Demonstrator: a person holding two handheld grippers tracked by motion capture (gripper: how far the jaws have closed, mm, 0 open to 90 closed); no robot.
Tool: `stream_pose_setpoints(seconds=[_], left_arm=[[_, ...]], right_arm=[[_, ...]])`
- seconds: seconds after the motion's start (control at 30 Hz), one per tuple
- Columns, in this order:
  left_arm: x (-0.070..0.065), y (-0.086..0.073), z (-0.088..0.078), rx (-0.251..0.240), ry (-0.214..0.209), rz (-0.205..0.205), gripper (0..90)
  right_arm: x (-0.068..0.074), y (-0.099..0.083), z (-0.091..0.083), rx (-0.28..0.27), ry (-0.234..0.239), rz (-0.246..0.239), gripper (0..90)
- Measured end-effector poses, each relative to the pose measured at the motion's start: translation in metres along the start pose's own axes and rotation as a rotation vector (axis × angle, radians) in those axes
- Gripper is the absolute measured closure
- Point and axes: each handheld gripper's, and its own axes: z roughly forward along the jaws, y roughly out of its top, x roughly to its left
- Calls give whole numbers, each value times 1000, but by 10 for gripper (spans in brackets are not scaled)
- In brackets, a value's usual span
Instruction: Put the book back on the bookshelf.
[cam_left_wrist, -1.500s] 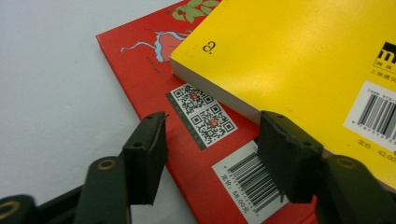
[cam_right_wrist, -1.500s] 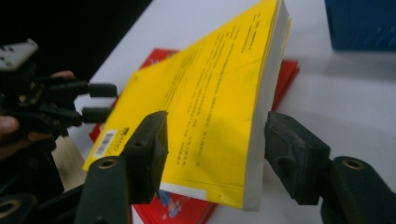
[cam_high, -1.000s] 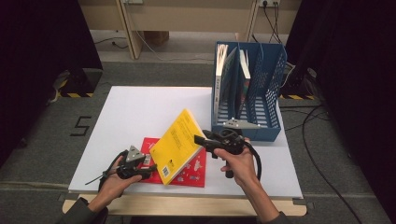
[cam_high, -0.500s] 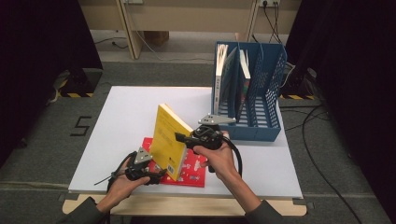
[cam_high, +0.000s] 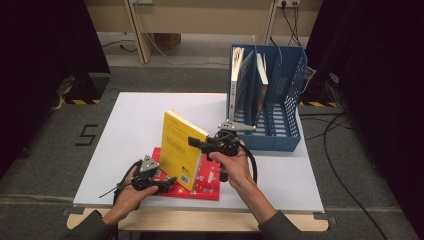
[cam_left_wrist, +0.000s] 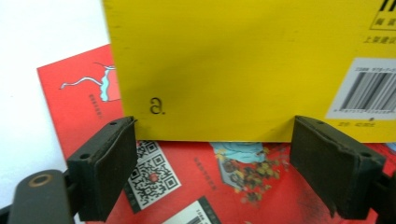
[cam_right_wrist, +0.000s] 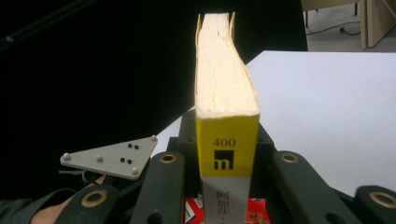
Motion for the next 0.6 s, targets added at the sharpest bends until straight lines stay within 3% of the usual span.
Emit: stream_pose_setpoints(seconds=[0.2,0.43,0.6], left_arm=[[4,-1,0,-6,-13,-29,153],[11,-1,-4,-27,-16,-67,153],[26,-1,-9,-47,-8,-117,153]], right_arm=[[-20,1,-3,-40,25,117,744],[-22,11,-14,-43,12,116,745],[-25,17,-31,-61,-10,131,742]])
